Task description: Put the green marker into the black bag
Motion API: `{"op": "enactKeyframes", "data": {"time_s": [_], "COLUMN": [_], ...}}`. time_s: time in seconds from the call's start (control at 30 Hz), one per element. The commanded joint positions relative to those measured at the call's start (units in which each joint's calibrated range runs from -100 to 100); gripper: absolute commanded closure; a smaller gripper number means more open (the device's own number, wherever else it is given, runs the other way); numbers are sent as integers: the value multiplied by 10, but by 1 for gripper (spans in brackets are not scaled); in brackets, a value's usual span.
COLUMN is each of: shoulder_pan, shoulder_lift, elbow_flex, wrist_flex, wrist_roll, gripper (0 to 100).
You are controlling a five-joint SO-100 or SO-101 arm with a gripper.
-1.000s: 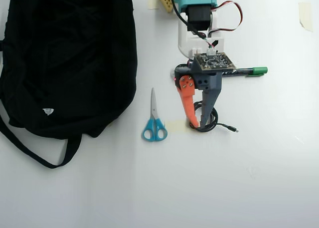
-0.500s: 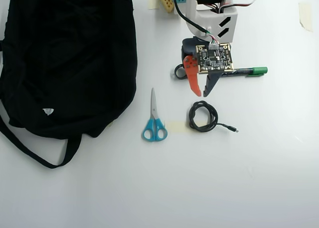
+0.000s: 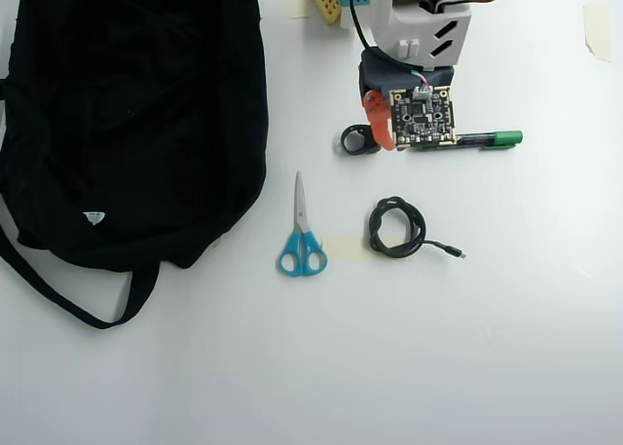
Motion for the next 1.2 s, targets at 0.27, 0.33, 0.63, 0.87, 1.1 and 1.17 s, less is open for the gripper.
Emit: {"op": "enactKeyframes", "data": {"time_s": [0.27,0.33,0.63,0.87,1.1,1.17], "shoulder_pan": [-3,-2,-4,-62,-119,-133], "shoulder_lift": [-25,-25,-25,-25,-25,-25], "elbow_flex": [-42,-56,-78,-78,-70,-72], "wrist_flex": [27,27,28,76,98,98], "wrist_roll": [-6,-6,-5,-1,-5,0], "gripper": [97,97,97,98,98,97]}}
